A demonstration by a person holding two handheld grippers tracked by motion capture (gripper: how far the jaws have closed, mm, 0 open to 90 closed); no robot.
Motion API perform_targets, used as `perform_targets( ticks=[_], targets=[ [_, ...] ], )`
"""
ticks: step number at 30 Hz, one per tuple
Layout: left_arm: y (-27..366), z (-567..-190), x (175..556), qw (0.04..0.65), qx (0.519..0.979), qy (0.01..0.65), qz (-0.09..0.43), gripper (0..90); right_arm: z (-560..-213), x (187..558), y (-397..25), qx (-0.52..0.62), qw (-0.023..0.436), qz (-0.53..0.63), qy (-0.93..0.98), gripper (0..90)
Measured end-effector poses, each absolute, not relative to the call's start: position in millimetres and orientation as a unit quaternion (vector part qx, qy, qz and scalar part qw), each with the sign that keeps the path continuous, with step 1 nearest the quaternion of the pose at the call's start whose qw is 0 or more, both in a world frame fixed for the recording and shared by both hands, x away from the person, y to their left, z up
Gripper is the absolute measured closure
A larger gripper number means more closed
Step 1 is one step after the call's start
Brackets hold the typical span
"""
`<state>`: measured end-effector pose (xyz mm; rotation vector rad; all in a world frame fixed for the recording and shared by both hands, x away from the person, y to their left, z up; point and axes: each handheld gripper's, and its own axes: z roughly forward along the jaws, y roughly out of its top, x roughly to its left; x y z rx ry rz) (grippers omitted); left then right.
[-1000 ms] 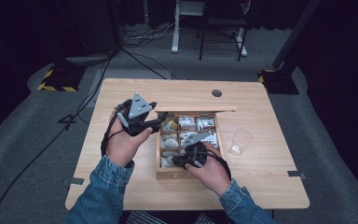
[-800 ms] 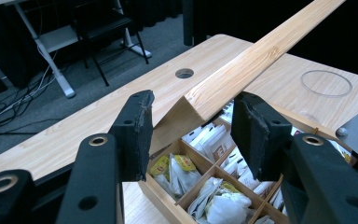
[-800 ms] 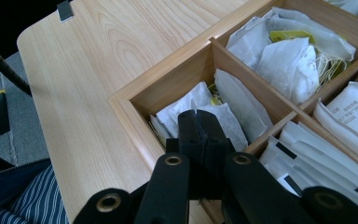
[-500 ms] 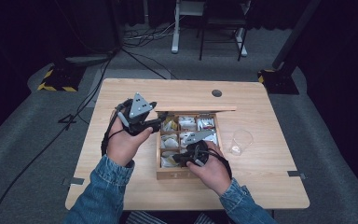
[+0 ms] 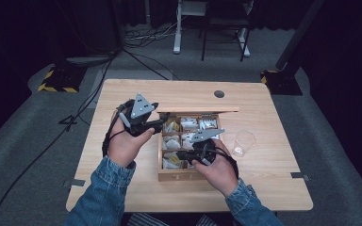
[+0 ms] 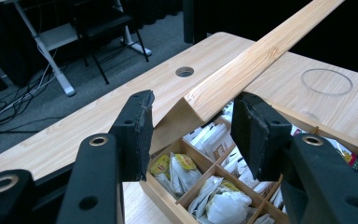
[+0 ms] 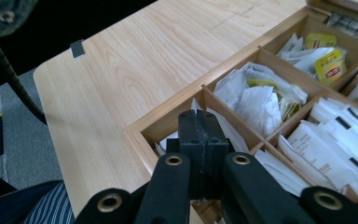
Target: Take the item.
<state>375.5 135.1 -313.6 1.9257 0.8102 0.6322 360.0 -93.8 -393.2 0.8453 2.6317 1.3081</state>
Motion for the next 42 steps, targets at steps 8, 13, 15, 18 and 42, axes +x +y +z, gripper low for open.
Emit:
perform_targets(
  ticks=[8, 13, 15, 18, 42],
  targets=[
    [135.4, -313.9, 375.5, 0.462, 0.783, 0.329, 0.258, 49.4, -377.9, 356.0, -101.4, 0.276, 0.049, 0.441, 0.853, 90.0],
    [135.8, -314.0, 375.7, 0.462, 0.783, 0.328, 0.258, 49.4, -368.3, 352.5, -108.9, 0.278, 0.055, 0.449, 0.847, 90.0],
    [135.8, -314.1, 375.7, 0.462, 0.783, 0.327, 0.258, 49.4, -365.2, 351.4, -112.9, 0.280, 0.057, 0.451, 0.845, 90.0],
    [135.5, -314.2, 375.4, 0.463, 0.783, 0.328, 0.256, 49.3, -360.5, 349.4, -120.4, 0.285, 0.062, 0.456, 0.841, 90.0],
    [135.2, -314.1, 375.0, 0.462, 0.783, 0.329, 0.256, 49.3, -336.2, 350.9, -184.6, 0.337, 0.109, 0.470, 0.808, 90.0]
  ],
)
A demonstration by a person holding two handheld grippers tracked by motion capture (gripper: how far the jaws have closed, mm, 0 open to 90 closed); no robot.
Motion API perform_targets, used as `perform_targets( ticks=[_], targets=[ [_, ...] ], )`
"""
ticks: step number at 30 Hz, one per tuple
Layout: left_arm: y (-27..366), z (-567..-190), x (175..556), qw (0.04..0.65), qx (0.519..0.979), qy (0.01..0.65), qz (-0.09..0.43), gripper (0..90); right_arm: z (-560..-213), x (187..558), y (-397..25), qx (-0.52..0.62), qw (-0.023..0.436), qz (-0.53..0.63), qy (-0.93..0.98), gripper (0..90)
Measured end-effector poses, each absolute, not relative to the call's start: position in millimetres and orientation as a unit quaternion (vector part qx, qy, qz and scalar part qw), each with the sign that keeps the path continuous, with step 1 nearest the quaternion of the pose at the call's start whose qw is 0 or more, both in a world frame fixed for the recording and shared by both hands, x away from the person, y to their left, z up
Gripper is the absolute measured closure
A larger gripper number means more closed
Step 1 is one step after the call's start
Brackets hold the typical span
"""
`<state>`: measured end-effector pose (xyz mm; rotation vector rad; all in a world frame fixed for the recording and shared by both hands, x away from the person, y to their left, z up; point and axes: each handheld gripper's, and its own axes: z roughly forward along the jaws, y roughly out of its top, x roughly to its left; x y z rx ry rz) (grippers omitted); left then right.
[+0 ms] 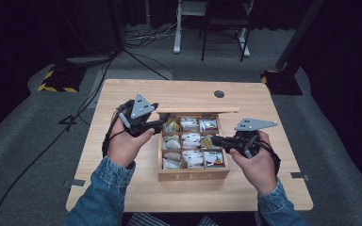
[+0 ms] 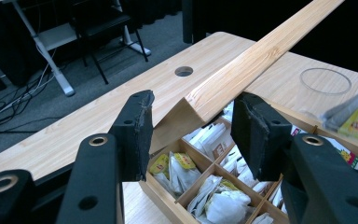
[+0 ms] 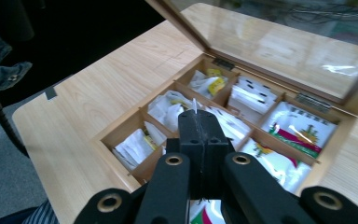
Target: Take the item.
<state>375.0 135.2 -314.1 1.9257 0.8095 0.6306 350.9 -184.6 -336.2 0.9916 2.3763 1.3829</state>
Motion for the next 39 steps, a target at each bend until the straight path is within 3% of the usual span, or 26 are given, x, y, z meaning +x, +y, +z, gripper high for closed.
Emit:
perform_targets(
  ticks=[39],
  targets=[
    [134.6, -312.7, 375.6, 0.459, 0.784, 0.331, 0.255, 49.4, -345.7, 377.4, -279.1, 0.452, 0.147, 0.430, 0.767, 90.0]
  ],
)
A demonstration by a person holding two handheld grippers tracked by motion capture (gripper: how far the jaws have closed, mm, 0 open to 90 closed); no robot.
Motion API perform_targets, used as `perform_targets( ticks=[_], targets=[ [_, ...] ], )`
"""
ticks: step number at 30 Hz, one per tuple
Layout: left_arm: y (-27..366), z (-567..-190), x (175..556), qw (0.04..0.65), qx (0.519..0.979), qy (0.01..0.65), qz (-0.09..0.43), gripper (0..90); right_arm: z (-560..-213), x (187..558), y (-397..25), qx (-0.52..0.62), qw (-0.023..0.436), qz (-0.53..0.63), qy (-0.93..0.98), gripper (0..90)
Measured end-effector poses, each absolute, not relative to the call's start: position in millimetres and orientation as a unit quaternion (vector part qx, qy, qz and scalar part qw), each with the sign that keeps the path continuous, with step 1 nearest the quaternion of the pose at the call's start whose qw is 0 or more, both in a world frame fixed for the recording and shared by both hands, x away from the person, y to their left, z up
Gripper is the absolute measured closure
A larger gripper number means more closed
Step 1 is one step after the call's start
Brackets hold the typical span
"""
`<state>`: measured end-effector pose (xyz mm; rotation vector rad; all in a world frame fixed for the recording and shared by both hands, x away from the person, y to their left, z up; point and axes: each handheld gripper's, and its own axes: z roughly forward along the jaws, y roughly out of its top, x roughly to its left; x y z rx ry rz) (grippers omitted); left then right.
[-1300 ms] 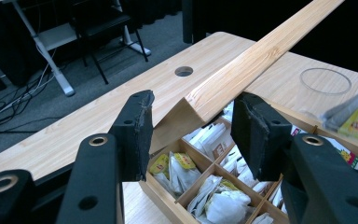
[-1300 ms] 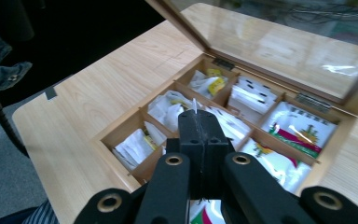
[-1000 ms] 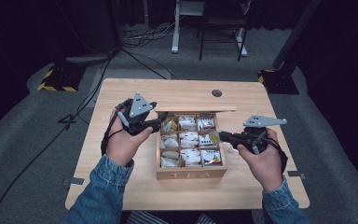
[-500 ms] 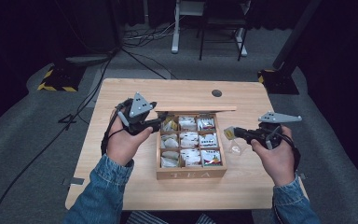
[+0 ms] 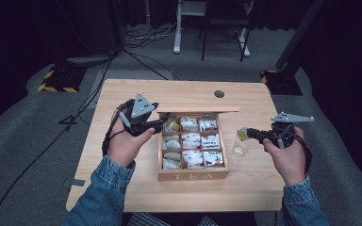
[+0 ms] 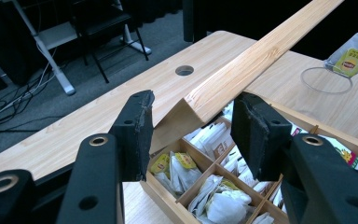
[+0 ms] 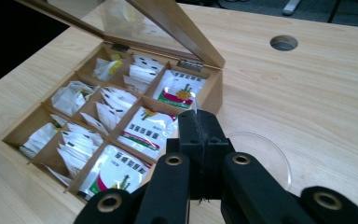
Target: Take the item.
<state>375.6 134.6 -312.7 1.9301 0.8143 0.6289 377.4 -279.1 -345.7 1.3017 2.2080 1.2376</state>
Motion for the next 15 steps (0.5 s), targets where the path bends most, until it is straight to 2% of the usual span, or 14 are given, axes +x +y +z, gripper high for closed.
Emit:
perform_targets(
  ticks=[15],
  targets=[
    [134.3, -312.4, 375.7, 0.458, 0.784, 0.330, 0.257, 49.2, -364.3, 385.5, -295.0, 0.485, 0.137, 0.406, 0.763, 90.0]
  ],
)
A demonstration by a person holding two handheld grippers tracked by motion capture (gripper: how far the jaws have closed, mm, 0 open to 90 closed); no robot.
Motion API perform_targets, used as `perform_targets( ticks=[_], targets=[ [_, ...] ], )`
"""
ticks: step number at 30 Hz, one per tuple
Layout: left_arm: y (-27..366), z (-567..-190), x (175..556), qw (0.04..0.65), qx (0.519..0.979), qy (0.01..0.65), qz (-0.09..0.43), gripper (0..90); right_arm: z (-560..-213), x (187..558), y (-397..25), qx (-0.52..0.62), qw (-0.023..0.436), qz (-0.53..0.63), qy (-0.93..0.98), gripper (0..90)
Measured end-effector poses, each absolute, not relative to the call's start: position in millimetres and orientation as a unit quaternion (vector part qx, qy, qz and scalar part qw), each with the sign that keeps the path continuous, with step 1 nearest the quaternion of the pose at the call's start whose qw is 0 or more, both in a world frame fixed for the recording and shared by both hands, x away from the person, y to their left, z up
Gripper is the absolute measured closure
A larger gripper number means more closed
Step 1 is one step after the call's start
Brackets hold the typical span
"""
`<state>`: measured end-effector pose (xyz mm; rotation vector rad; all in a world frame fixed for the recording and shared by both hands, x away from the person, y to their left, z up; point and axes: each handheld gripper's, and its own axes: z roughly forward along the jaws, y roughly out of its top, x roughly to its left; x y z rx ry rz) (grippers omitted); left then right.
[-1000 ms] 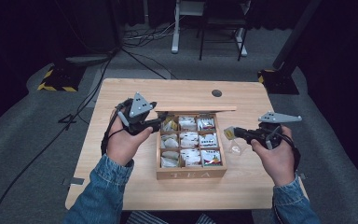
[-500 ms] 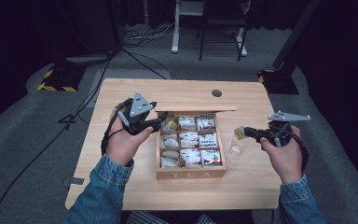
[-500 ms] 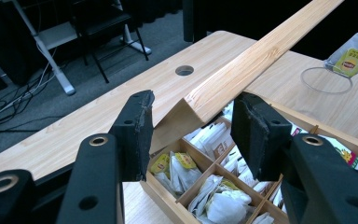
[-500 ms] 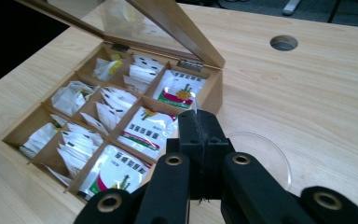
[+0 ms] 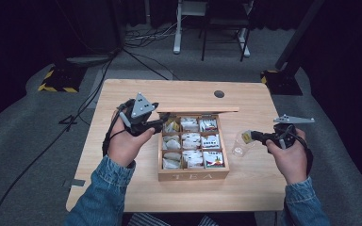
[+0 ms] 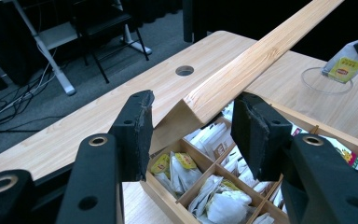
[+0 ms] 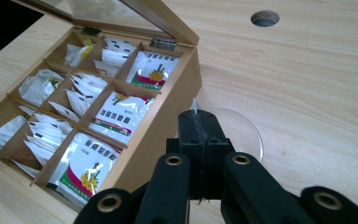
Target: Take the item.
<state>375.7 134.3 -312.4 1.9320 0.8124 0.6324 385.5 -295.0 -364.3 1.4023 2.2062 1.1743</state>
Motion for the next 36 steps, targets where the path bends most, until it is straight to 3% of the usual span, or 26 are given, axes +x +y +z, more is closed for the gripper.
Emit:
perform_targets(
  ticks=[26, 30, 36],
  targets=[
    [134.4, -312.5, 375.9, 0.459, 0.784, 0.330, 0.256, 49.3, -390.9, 404.3, -290.5, 0.497, 0.141, 0.370, 0.772, 90.0],
    [134.6, -312.4, 376.1, 0.460, 0.784, 0.330, 0.255, 49.2, -393.1, 404.9, -290.0, 0.497, 0.150, 0.373, 0.769, 77.3],
    [134.3, -312.7, 375.7, 0.460, 0.784, 0.330, 0.255, 49.2, -391.2, 401.1, -294.1, 0.496, 0.172, 0.385, 0.760, 72.3]
  ],
)
